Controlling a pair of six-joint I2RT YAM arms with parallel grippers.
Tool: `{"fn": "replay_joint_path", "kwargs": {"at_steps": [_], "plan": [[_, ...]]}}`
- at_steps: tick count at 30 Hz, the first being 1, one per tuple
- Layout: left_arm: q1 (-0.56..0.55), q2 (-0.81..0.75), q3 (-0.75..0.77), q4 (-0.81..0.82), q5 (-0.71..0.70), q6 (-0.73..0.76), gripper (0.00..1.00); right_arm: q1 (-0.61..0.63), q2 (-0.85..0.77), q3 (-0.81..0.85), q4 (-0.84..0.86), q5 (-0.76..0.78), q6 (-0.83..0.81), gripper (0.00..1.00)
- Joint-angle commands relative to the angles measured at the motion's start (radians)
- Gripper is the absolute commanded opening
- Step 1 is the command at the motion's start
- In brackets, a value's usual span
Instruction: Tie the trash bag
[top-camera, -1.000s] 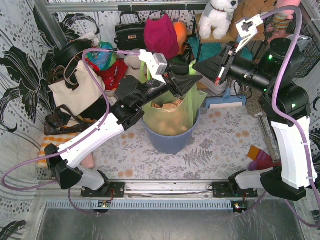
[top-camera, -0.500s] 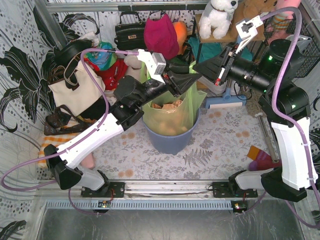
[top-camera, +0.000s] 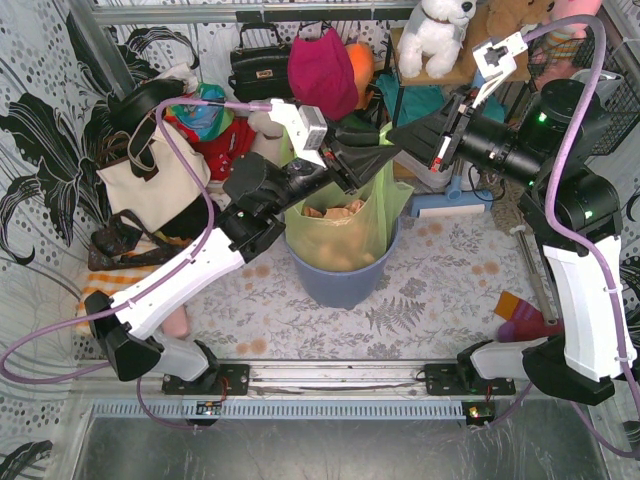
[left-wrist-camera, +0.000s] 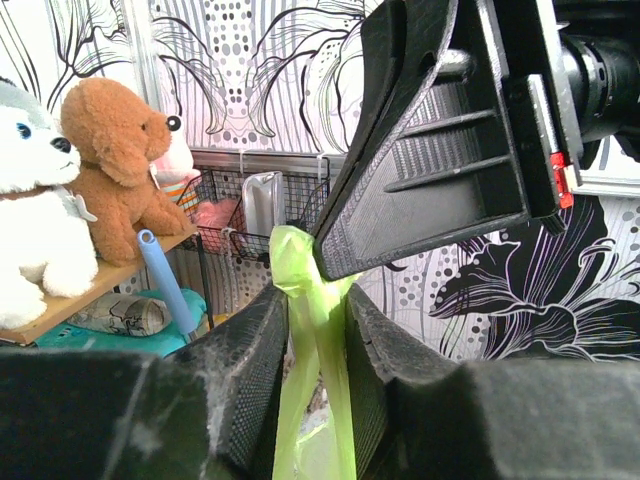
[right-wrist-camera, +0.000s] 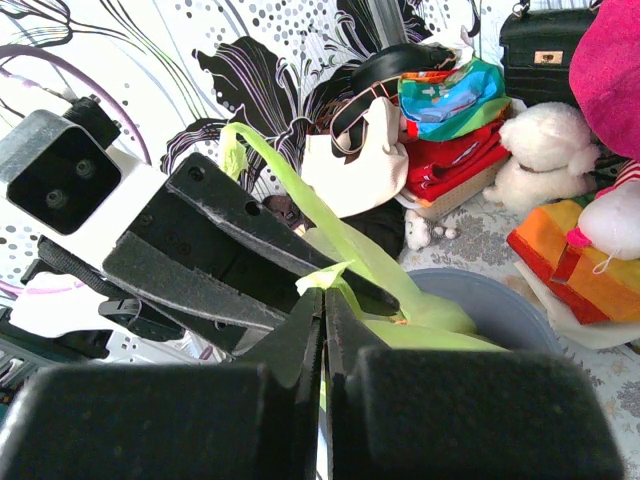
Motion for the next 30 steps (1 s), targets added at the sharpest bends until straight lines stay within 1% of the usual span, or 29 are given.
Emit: {"fn": "replay_joint_path", "kwargs": {"at_steps": [1, 2, 4, 5, 6, 12, 15, 18, 20, 23, 25, 28, 30], "plan": [[0.005, -0.035, -0.007, 0.058, 0.010, -0.010, 0.33, 0.005, -0.019, -0.004, 0.040, -0.006, 0.019, 0.00], [0.005, -0.035, -0.005, 0.056, 0.013, -0.011, 0.25, 0.005, -0.017, -0.003, 0.041, -0.008, 0.020, 0.00], [0.005, -0.034, -0.003, 0.051, 0.016, -0.012, 0.06, 0.005, -0.016, -0.002, 0.043, -0.009, 0.023, 0.00], [0.005, -0.034, -0.004, 0.049, 0.021, -0.013, 0.01, 0.005, -0.015, -0.002, 0.045, -0.010, 0.022, 0.00], [0.005, -0.035, -0.006, 0.048, 0.027, -0.013, 0.00, 0.005, -0.015, -0.001, 0.046, -0.010, 0.023, 0.00], [0.005, -0.051, -0.052, 0.072, 0.063, -0.021, 0.00, 0.005, 0.002, 0.019, 0.056, -0.031, 0.029, 0.01], [0.005, -0.069, -0.086, 0.091, 0.086, -0.024, 0.00, 0.005, 0.031, 0.051, 0.064, -0.070, 0.040, 0.14], [0.005, -0.087, -0.116, 0.102, 0.122, -0.028, 0.00, 0.005, 0.079, 0.106, 0.056, -0.121, 0.043, 0.23], [0.005, -0.102, -0.144, 0.112, 0.171, -0.029, 0.00, 0.005, 0.112, 0.143, 0.051, -0.150, 0.042, 0.28], [0.005, -0.128, -0.186, 0.159, 0.223, -0.048, 0.00, 0.010, 0.153, 0.184, 0.049, -0.173, 0.044, 0.34], [0.005, -0.137, -0.196, 0.159, 0.248, -0.053, 0.00, 0.016, 0.178, 0.206, 0.051, -0.178, 0.050, 0.40], [0.004, -0.155, -0.208, 0.150, 0.255, -0.058, 0.00, 0.040, 0.217, 0.245, 0.052, -0.180, 0.056, 0.44], [0.004, -0.167, -0.222, 0.151, 0.246, -0.058, 0.00, 0.060, 0.242, 0.271, 0.054, -0.178, 0.060, 0.45]]}}
